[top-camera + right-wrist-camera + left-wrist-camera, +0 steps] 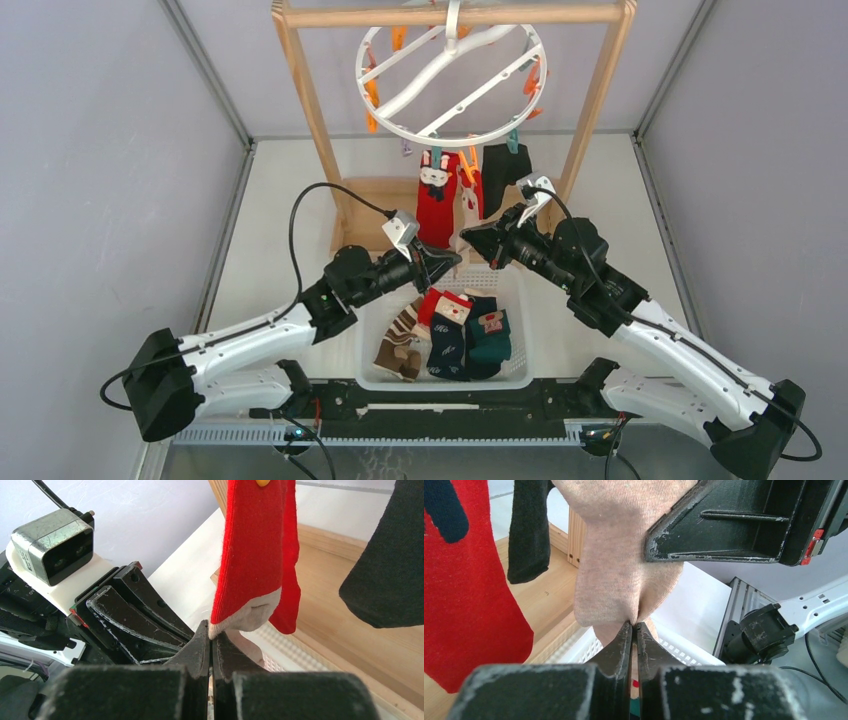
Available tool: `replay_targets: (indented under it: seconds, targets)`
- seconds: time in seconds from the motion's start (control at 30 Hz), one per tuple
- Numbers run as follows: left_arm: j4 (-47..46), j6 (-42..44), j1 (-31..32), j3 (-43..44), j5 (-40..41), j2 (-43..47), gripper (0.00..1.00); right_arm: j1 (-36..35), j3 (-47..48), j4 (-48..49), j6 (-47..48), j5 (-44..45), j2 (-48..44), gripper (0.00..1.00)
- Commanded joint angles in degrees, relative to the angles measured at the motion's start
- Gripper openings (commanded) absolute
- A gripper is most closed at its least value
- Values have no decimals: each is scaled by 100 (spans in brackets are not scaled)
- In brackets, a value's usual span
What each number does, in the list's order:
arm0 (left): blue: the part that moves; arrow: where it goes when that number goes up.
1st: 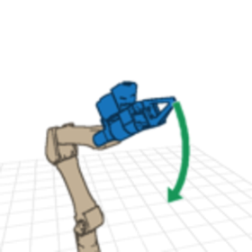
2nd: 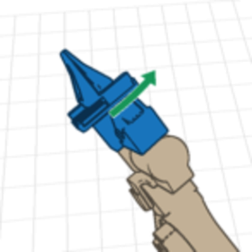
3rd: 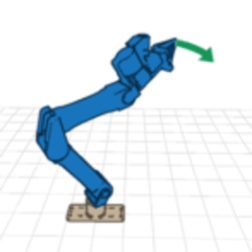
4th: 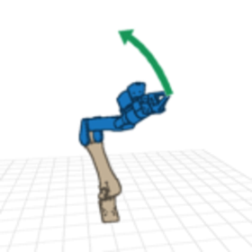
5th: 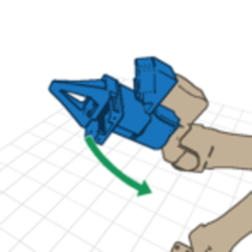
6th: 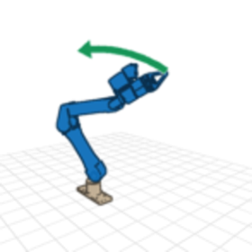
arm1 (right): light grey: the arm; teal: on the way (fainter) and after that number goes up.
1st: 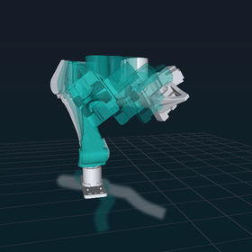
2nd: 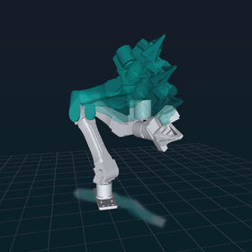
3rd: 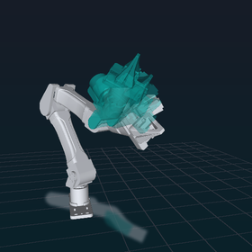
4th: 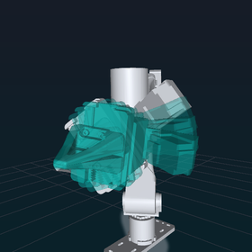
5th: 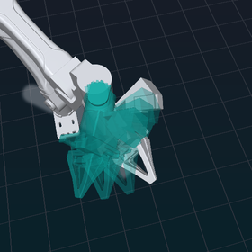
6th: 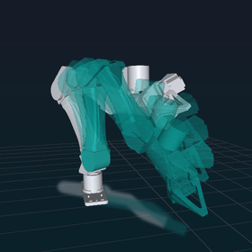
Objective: Remove the socks clipped to the hanger
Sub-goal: Remove the sock from the hanger.
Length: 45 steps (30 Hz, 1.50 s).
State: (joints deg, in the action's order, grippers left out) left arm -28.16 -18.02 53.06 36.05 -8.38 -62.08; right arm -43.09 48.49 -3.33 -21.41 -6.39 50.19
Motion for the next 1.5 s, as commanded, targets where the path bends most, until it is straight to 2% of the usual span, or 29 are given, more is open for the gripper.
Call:
replay_targets:
  seconds: [0.0, 0.2, 0.37, 0.57, 0.77, 0.93, 1.13, 1.23, 1.47]
  targets:
    - [10, 1, -41, 201, -70, 53, 7, 38, 231, 207, -114, -51, -107, 0]
    - [269, 74, -36, 200, 214, 263, 7, 30, 231, 113, -97, 18, -97, 2]
    - [459, 164, -37, 284, 405, 310, 8, -44, 205, -38, -24, 387, -157, 32]
    - [662, 260, -41, 484, 491, 215, 8, -185, 205, -275, 167, 910, -291, 47]
    - [888, 326, -94, 627, 515, 225, 8, -200, 205, -368, 443, 1160, -544, 54]
    - [1072, 334, -171, 761, 374, 244, 8, -44, 209, -71, 760, 873, -639, 60]
    - [1088, 335, -219, 759, 311, 292, 8, 327, 484, 275, 842, 144, -430, 68]
    - [1085, 334, -241, 739, 292, 310, 8, 382, 676, 464, 949, 71, -262, 73]
    - [1079, 312, -277, 693, 238, 390, 8, 437, 989, 797, 1360, 35, 112, 75]
